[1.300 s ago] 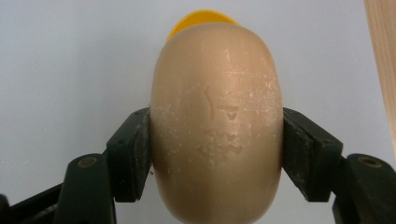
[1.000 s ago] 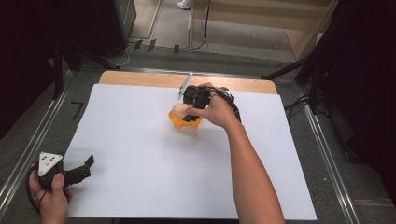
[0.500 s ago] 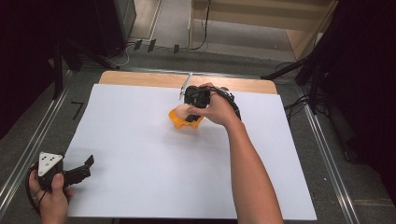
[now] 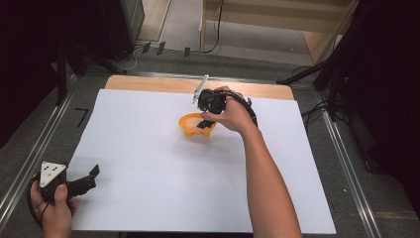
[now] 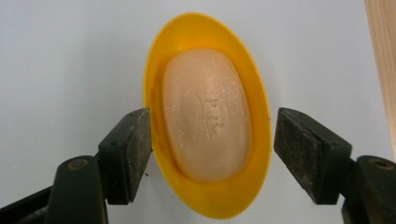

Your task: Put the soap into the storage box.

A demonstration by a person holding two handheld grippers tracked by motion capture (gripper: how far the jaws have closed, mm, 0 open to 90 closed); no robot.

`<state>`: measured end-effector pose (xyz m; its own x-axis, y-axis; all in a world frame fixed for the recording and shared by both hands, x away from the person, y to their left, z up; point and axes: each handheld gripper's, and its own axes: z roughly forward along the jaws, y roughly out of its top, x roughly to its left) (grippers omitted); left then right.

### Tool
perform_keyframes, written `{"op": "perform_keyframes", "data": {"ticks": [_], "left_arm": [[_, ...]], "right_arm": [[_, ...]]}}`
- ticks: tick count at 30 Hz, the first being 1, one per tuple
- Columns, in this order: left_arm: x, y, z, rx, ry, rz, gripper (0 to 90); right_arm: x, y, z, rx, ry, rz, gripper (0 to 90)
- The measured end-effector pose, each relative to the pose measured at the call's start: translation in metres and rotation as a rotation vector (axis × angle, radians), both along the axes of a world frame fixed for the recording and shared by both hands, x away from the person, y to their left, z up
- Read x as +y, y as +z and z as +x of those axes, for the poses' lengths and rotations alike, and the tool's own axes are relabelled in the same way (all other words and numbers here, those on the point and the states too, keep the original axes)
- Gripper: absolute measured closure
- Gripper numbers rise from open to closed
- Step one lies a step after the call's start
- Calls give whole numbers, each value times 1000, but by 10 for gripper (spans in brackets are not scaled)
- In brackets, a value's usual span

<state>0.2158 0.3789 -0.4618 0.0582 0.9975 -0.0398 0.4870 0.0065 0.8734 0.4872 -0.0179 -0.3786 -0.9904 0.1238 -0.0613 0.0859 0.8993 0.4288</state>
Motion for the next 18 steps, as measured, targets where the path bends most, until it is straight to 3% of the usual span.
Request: {"op": "perform_keyframes", "data": {"ticks": [4, 6, 9, 12, 16, 18], "left_arm": [[0, 0, 0, -1, 1, -1, 12], [0, 0, 0, -1, 2, 2, 12], [-1, 0, 0, 1, 2, 5, 12], [-1, 0, 0, 2, 2, 7, 12], [-1, 0, 0, 2, 2, 6, 12], [-1, 0, 0, 3, 1, 8, 12]], "right_arm": [[-10, 1, -2, 6, -49, 36, 275], [-16, 1, -4, 30, -93, 60, 258], [-27, 3, -8, 28, -162, 99, 237], [-39, 4, -15, 40, -150, 167, 147], [-53, 3, -24, -2, -211, 203, 137], [-60, 1, -25, 15, -224, 236, 132]]}}
